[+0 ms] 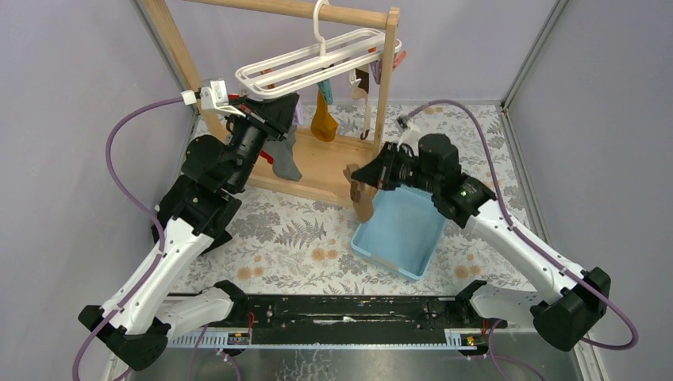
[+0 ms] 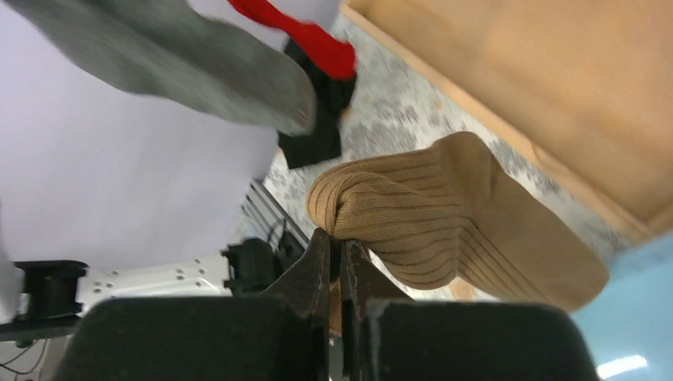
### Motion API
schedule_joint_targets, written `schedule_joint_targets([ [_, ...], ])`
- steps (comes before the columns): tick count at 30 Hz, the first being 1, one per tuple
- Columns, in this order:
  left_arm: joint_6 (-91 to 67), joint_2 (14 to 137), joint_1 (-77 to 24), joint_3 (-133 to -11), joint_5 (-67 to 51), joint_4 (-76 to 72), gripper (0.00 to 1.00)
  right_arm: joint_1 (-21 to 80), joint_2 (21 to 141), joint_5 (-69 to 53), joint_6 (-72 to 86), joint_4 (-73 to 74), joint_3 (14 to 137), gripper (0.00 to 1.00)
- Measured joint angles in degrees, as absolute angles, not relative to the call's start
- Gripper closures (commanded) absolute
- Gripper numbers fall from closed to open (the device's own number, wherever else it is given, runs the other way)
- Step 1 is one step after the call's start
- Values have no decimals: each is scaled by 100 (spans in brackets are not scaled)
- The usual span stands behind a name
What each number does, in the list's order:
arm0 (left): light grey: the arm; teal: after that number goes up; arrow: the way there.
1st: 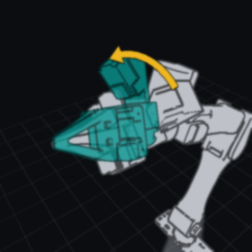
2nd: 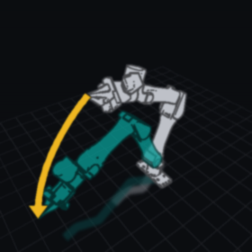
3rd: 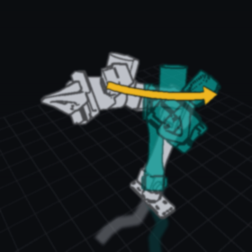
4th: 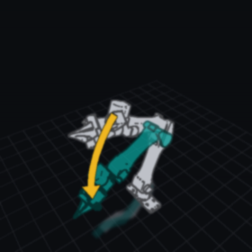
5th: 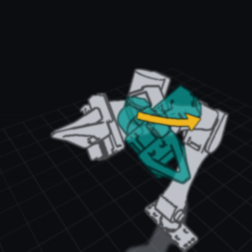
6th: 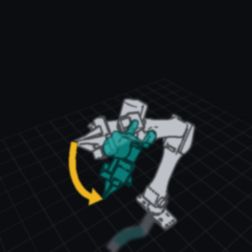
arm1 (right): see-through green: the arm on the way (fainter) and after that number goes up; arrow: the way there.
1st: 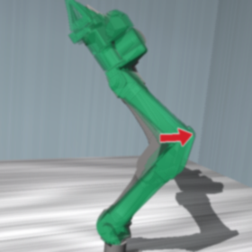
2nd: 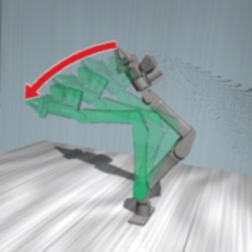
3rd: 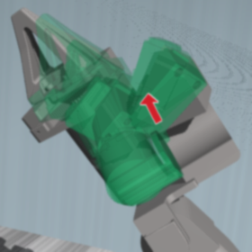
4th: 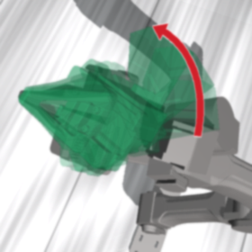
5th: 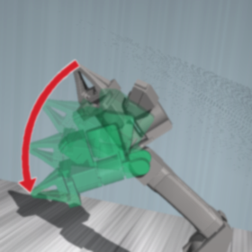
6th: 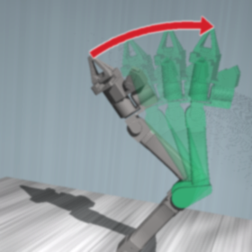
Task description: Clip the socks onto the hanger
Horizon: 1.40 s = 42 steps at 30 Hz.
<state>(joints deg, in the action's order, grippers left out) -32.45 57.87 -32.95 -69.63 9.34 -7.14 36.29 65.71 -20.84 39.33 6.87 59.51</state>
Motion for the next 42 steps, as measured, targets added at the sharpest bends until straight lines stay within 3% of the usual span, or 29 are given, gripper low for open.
schedule_joint_targets([
  [9, -3269, 5828, -3295, -6960, 897, -766, 100, 3673, 7487, -2016, 3962, 224, 7603, 100],
  [21, -3267, 5830, -3295, -6960, 897, -770, 100, 3621, 7489, -2958, 4930, -2370, 6453, 100],
  [31, -3269, 5828, -3295, -6952, 893, -781, 100, 3551, 6027, -2320, 3428, 244, 6139, 100],
  [37, -3297, 5839, -3293, -6925, 862, -838, 100, 3548, 5975, -2917, 3612, 193, 4766, 100],
  [42, -3299, 5839, -3293, -6925, 854, -838, 100, 3548, 6364, -3280, 3990, -45, 4434, 100],
])
